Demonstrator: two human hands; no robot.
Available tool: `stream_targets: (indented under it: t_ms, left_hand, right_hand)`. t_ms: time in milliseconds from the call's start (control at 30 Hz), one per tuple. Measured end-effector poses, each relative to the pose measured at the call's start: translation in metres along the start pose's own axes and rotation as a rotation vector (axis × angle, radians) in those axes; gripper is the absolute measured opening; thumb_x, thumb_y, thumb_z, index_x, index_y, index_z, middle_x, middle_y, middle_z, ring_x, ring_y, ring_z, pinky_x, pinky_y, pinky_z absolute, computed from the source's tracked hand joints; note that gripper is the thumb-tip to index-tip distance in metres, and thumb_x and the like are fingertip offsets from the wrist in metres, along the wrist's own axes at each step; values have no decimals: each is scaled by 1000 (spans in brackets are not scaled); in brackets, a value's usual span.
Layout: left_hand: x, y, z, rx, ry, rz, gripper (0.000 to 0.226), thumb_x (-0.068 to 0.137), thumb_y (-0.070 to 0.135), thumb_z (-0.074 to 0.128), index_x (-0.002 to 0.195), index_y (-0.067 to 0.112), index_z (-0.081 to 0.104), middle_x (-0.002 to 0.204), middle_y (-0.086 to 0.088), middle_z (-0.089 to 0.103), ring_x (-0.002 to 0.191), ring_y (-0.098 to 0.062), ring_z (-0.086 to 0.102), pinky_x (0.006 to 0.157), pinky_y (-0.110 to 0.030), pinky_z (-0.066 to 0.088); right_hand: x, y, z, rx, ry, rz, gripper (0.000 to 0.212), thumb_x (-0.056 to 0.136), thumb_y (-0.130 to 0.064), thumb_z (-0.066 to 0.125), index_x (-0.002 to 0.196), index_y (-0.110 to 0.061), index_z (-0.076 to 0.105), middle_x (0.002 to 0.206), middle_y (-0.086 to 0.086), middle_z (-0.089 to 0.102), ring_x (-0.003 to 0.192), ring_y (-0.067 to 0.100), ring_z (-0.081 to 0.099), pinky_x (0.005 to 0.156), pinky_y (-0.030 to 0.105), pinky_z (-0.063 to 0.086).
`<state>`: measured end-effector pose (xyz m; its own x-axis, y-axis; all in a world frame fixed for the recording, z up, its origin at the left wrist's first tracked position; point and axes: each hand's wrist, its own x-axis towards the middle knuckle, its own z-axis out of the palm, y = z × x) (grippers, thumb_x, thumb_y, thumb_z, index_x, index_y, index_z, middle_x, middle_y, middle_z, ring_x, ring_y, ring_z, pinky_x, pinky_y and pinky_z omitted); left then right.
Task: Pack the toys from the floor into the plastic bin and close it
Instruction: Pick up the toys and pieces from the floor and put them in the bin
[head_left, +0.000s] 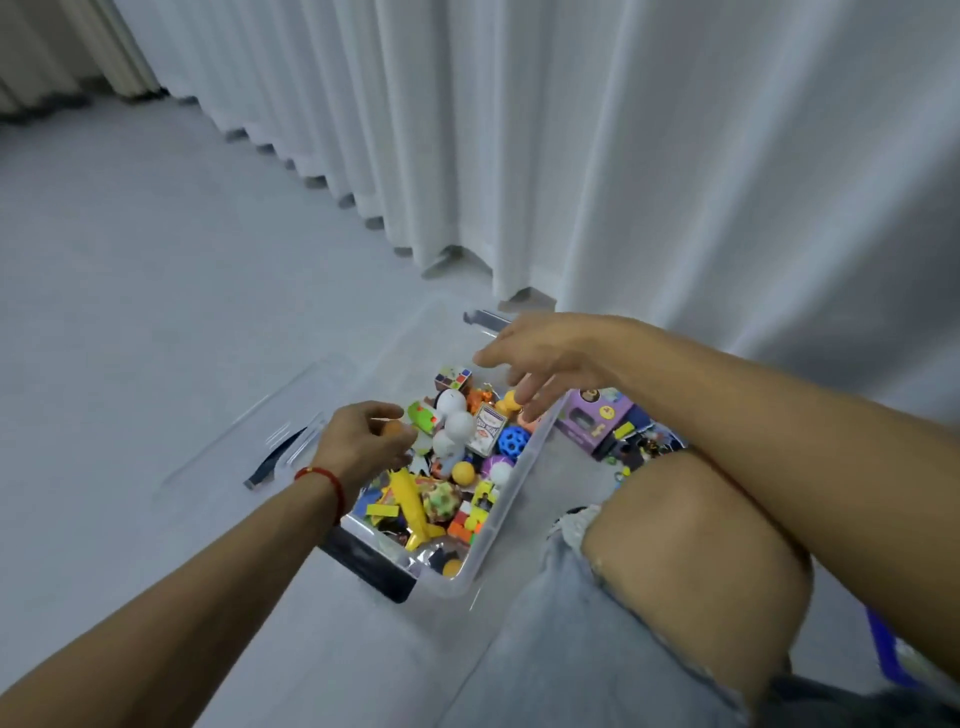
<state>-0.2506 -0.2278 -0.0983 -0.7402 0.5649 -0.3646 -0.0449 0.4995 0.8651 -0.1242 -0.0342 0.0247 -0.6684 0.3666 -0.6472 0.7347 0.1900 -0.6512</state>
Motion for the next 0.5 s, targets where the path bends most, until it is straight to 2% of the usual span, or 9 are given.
stream_targets:
  t_ms: [100,200,267,367,433,500]
  left_hand:
    - [-2,-7,-1,103,-34,-47,23,82,5,77,103,2,70,95,-20,71,65,-26,73,61,-29,60]
    - [-8,-16,2,205,-74,-48,17,82,7,77,98,2,72,85,-16,74,63,-26,74,62,-31,61]
    - [-12,-21,9,285,-67,-37,11,84,8,75,94,5,73,80,-12,74,60,-22,74,61,-30,61]
    - [-15,-29,20,433,-77,6,4,85,11,73,89,10,74,78,-6,73,57,-13,72,55,-19,57]
    - [-15,-34,26,506,-148,-36,22,85,19,75,105,11,72,92,-7,72,69,-13,72,62,-20,58]
    - [-17,-35,31,621,-218,-91,44,85,29,75,124,13,63,114,-8,66,97,-21,68,83,-26,56]
  right_hand:
    - [0,17,-14,-79,52,-5,47,96,-40,60,132,-11,53,117,13,61,101,27,69,83,47,61]
    - [-4,37,-22,-149,141,-35,32,93,-38,60,115,-15,63,111,14,66,97,29,71,88,54,58]
    - [-9,47,-23,-219,165,-61,20,93,-36,59,105,-22,66,108,16,69,94,31,72,86,53,59]
    - [-16,54,-23,-268,138,-96,17,92,-38,59,102,-27,68,102,12,71,89,29,74,87,51,59]
    - [-20,53,-23,-243,117,-141,17,94,-34,56,104,-26,68,102,9,71,88,25,73,85,46,60]
    - [-24,52,-22,-223,107,-191,17,95,-30,56,106,-24,67,102,6,70,88,21,72,80,41,62]
